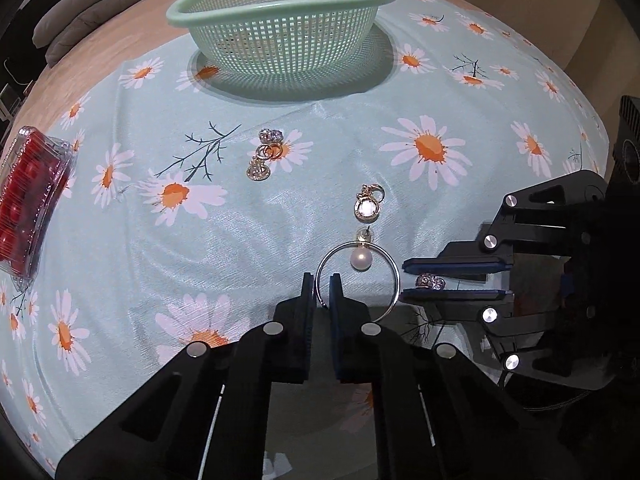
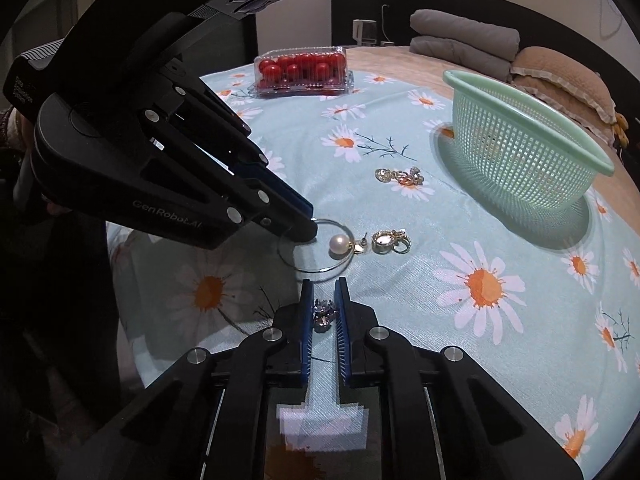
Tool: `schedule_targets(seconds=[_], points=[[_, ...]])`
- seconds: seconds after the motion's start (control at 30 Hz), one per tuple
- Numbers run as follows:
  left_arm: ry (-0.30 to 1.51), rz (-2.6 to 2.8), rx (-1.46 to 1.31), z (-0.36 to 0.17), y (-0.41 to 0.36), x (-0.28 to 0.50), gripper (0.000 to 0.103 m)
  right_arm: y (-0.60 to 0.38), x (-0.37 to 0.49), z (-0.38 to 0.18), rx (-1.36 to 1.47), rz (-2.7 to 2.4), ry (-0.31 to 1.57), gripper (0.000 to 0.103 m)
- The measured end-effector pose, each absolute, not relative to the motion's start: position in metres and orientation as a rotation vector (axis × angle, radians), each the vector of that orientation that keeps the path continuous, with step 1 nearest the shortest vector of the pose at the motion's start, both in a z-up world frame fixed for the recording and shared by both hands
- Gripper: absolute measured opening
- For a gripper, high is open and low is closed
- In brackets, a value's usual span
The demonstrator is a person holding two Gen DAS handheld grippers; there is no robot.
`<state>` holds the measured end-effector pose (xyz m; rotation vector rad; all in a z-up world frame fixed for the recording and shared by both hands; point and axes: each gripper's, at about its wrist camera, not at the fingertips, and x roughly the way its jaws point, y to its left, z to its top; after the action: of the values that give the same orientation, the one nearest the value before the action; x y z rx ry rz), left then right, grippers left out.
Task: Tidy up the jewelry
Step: 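Grasp the small silver charm with the right tool while the left grasps the hoop earring, then carry both items over the colander and open both tools to drop them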
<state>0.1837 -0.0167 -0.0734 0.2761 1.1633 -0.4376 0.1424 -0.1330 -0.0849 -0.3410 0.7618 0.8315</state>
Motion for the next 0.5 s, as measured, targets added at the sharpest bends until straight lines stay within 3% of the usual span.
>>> schedule_targets(seconds=[0.5], points=[[1.114,-0.452,0.220,-0.040,0.005,0.181,0.004,-0.151,0.138,-0.063,-0.376,0.824,0.765,0.010]])
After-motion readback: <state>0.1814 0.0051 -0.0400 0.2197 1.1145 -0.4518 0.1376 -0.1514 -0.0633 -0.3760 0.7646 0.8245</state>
